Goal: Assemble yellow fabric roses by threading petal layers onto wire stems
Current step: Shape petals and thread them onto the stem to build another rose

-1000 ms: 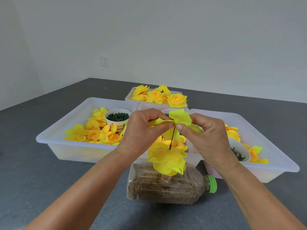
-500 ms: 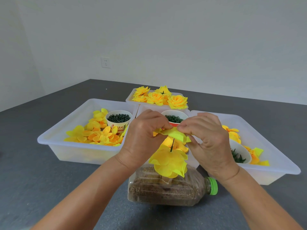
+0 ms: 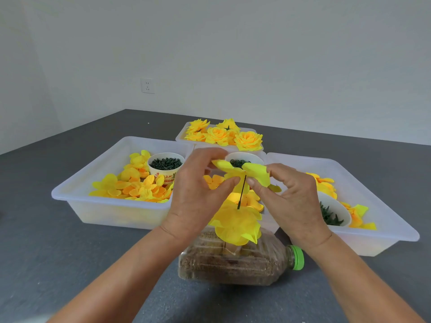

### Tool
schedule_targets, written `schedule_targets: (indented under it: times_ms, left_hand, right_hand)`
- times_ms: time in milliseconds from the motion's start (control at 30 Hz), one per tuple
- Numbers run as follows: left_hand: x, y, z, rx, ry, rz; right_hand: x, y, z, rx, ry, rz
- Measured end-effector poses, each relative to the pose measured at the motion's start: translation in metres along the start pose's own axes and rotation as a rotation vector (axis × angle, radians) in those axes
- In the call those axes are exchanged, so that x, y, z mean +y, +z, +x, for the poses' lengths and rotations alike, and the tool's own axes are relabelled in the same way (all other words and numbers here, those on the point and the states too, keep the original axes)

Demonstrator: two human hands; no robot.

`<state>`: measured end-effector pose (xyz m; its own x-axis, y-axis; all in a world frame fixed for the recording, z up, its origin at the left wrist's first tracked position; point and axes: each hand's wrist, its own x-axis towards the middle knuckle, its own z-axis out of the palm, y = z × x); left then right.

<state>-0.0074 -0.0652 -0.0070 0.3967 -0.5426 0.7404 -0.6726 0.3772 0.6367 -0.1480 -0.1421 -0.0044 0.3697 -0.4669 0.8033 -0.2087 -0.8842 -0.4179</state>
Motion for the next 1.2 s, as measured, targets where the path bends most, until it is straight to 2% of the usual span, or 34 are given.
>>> schedule_targets:
  times_ms: [100,200,267,400,500,667,967,1200]
  left_hand:
    - [0.003,-0.001,-0.010,0.171,-0.067,0.015]
    - [0.006,-0.003,-0.017,0.305,0.110,0.131]
    - [0.007,-0.001,-0.019,0.252,0.144,0.124]
    - [0.010,0.008,-0.022,0.042,-0.003,0.090]
    - [0.012,0.013,-0.021,-0.008,-0.147,0.039]
    - [0.014,0.016,-0.017,-0.037,-0.278,-0.020]
    - [0.014,0.014,-0.015,-0.068,-0.290,-0.047]
    - [0.015,0.014,-0.015,-0.076,-0.295,-0.071]
  right_hand:
    - [-0.003,0.001,0.001,-0.021,0.222,0.223]
    - [-0.004,0.002,0.004,-0.034,0.337,0.349]
    - [-0.005,0.002,0.005,-0.063,0.404,0.426]
    - [-0.005,0.001,0.005,-0.109,0.455,0.544]
    - [-0.004,-0.001,0.005,-0.157,0.496,0.599]
    - [-0.004,-0.003,0.005,-0.190,0.477,0.601]
    - [-0.004,-0.004,0.005,-0.170,0.429,0.577]
    - [-0.001,-0.005,0.005,-0.155,0.192,0.392]
